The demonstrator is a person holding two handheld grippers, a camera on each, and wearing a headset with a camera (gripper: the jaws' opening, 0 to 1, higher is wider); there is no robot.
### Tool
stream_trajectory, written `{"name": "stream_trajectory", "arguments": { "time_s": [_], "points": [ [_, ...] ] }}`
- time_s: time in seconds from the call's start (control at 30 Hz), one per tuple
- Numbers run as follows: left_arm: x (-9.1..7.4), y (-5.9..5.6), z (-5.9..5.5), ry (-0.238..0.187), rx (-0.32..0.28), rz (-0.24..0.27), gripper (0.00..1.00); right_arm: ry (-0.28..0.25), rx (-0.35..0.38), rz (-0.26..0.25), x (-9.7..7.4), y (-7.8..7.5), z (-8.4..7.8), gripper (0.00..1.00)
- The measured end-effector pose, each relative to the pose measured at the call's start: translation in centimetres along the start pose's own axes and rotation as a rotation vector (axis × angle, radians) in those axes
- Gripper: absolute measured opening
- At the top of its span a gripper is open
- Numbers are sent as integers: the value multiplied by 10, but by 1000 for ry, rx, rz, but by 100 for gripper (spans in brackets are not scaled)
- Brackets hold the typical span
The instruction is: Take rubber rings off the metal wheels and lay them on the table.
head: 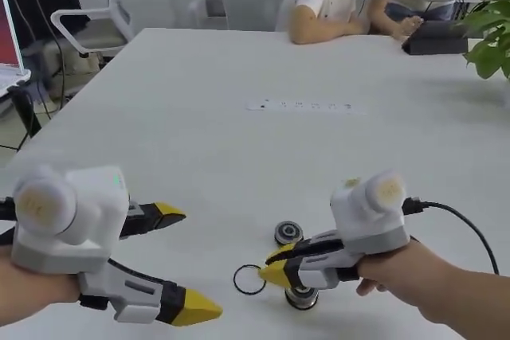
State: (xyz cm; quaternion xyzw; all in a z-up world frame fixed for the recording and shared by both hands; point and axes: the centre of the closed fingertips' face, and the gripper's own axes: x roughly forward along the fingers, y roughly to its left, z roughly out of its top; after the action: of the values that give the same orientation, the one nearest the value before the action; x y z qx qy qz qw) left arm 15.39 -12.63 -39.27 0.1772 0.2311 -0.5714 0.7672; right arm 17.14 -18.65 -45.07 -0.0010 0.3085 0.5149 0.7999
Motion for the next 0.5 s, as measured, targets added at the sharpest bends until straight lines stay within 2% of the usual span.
{"name": "stream_trajectory", "arguments": {
  "time_s": [0.3, 0.5],
  "points": [
    [5, -1, 8, -4, 18, -13, 79, -72, 3, 5, -17, -1, 14, 25],
    [10, -2, 16, -13, 31, -24, 77, -97, -5, -7, -29, -2, 15, 26]
  ]
}}
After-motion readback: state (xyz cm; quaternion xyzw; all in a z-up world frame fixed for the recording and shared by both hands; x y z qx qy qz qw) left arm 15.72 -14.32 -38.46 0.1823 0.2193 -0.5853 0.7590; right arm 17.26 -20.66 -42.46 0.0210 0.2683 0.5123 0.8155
